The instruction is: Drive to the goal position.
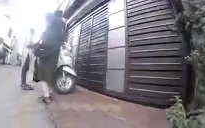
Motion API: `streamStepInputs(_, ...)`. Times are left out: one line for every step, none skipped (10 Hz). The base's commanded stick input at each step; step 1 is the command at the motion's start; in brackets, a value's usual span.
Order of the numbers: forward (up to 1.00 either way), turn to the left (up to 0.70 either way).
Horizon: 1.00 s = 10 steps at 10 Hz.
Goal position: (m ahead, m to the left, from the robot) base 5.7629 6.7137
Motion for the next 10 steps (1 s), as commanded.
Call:
streamStepInputs(-0.70,-0.31)
streamStepInputs(-0.70,-0.21)
streamStepInputs(-0.70,-0.11)
streamStepInputs(-0.70,0.00)
streamStepInputs(-0.70,0.00)
streamStepInputs(-0.70,0.00)
streamStepInputs(-0.70,0.00)
streamStepInputs(-0.70,0.00)
streamStepInputs(-0.70,0.00)
streamStepInputs(-0.70,0.00)
